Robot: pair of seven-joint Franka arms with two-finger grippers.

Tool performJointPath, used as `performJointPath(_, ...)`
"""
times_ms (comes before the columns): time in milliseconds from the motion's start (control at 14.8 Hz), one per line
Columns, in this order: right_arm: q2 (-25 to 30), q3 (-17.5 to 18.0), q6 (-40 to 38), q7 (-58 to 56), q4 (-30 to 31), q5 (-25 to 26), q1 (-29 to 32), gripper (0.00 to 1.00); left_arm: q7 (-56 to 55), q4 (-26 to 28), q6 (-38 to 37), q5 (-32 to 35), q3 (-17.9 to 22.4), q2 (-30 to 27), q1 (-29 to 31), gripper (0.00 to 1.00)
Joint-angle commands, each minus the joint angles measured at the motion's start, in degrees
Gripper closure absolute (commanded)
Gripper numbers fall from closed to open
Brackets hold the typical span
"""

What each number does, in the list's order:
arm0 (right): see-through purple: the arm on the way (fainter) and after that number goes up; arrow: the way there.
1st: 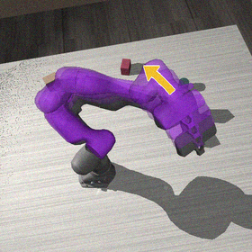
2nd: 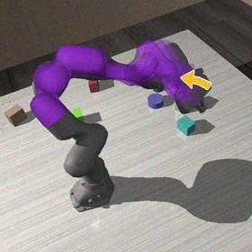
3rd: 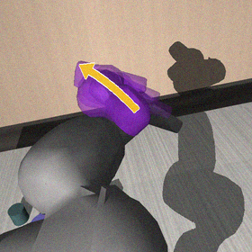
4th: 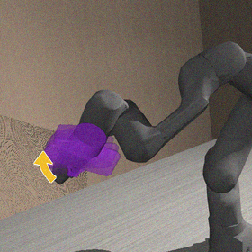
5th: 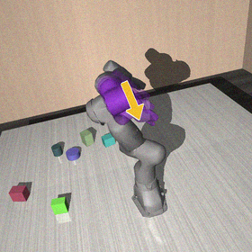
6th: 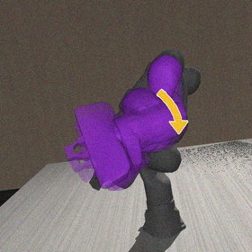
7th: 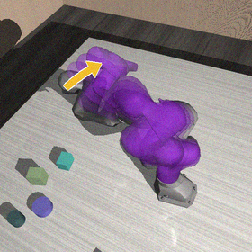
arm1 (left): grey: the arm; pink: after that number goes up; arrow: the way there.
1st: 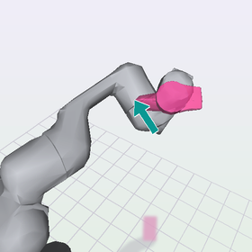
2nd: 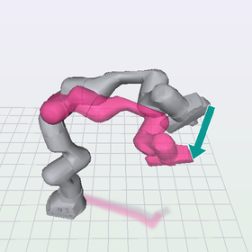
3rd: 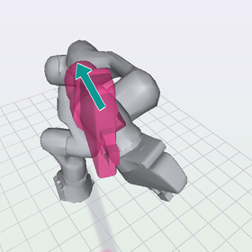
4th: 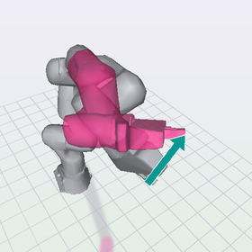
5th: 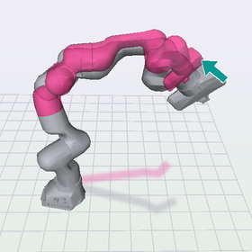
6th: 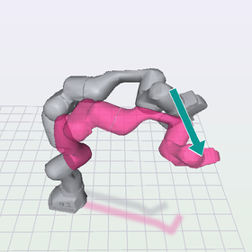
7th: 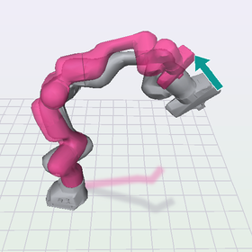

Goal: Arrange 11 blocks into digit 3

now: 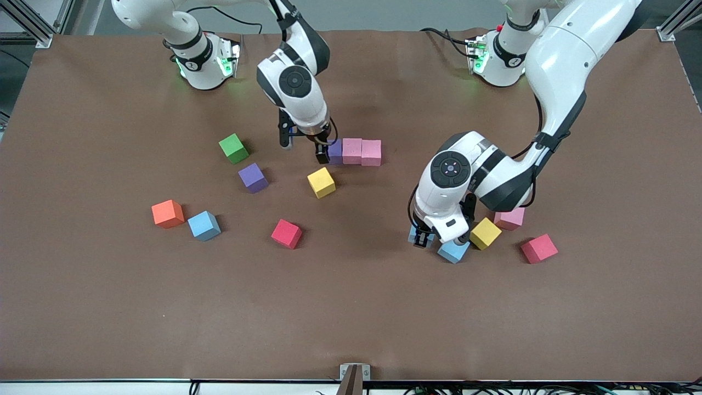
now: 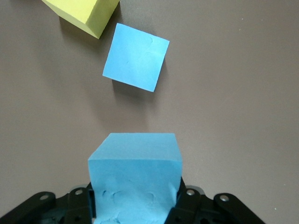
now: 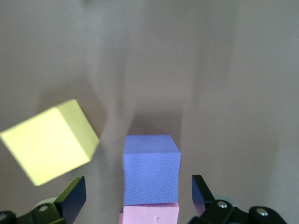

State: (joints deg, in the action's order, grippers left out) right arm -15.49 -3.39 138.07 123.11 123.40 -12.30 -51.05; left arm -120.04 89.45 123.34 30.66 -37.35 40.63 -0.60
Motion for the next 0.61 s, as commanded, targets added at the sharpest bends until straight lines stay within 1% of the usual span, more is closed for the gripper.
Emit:
performJointPath(0, 3.44, 0.49, -3.93, -5.14, 2.02, 3.06, 3.67, 0.0, -0.46, -0.33, -0.83, -0.87, -0.09, -0.64, -0.19, 0.45)
performJointPath(203, 3.88, 0.57, -4.47, -9.36, 4.03, 7.72, 7.97, 0.0, -0.46, -0.33, -0.83, -0.87, -0.09, -0.47, -0.28, 0.45)
performJointPath(270, 3.97, 0.57, -4.47, -11.21, 4.47, 8.52, 9.55, 0.0, -0.46, -0.33, -0.83, -0.87, -0.09, -0.47, -0.54, 0.45)
performJointPath(540, 3.97, 0.57, -4.13, -19.91, 4.83, 8.52, 15.09, 0.0, -0.55, -0.42, -0.83, -0.87, -0.09, -0.38, -0.89, 0.45)
